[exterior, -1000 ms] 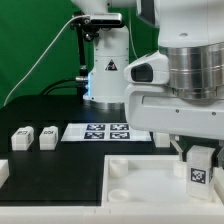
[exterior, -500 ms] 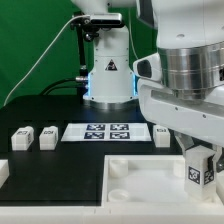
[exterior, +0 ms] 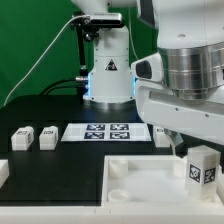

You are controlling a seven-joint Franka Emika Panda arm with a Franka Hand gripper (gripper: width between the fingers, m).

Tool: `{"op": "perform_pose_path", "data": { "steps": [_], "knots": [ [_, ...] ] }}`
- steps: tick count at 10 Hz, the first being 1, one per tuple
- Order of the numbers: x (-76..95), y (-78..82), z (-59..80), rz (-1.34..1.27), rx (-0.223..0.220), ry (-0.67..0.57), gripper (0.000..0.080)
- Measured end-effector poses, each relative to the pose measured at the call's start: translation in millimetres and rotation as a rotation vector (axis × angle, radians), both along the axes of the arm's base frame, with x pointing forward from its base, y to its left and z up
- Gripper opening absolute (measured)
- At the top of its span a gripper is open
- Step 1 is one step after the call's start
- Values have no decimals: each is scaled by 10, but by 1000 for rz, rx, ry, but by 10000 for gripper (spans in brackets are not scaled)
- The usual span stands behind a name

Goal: Assemble one leg

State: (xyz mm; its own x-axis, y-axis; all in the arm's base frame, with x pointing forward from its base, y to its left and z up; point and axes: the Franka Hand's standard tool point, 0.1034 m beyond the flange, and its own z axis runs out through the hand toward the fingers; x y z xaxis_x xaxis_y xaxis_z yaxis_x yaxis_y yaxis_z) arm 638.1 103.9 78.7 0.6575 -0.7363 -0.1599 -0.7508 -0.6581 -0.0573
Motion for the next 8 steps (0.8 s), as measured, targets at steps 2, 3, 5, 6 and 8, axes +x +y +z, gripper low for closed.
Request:
{"op": "perform_pose_path", "data": {
  "steps": [2, 3, 5, 6, 8],
  "knots": [
    [-3, 10, 20, 272, 13, -18, 643],
    [0, 19, 23, 447, 7, -39, 649],
    [-9, 51, 24, 671, 8, -64, 649],
    [-10, 41, 22, 811, 12, -80, 649],
    [-10, 24, 18, 1075, 19, -107, 649]
  ]
}}
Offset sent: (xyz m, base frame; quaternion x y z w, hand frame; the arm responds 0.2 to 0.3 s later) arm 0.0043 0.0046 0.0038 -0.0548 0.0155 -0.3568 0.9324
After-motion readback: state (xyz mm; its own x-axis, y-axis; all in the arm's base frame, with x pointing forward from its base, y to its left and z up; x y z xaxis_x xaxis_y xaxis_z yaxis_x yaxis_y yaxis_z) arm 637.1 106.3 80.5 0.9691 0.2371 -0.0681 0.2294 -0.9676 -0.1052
